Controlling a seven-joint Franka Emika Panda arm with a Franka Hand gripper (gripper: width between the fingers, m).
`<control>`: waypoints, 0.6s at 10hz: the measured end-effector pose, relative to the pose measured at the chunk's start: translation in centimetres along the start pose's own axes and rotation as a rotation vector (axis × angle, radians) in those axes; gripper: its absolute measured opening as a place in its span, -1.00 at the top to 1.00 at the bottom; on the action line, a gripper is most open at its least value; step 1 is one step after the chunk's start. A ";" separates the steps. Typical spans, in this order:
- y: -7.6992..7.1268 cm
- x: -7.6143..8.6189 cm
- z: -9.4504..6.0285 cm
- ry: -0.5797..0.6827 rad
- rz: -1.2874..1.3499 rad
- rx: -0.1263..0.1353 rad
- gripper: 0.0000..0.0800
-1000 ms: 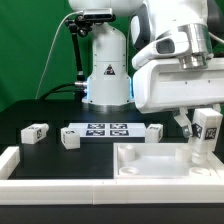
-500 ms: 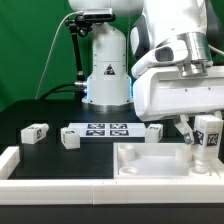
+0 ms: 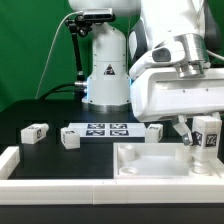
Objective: Assemble one leg
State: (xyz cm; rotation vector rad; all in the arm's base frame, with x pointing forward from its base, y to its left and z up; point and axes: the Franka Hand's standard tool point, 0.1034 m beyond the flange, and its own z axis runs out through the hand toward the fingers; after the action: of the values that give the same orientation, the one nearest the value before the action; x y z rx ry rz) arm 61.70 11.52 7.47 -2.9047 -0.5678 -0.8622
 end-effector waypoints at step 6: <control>-0.8 -1.9 0.2 -0.024 0.009 0.007 0.28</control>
Offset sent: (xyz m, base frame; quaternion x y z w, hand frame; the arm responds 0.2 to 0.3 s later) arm -0.0149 -0.0024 -0.0048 -0.0195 0.0036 0.0077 0.9998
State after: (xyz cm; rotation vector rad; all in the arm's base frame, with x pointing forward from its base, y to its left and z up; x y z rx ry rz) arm 60.11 11.68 6.23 -2.9130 -0.5575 -0.8238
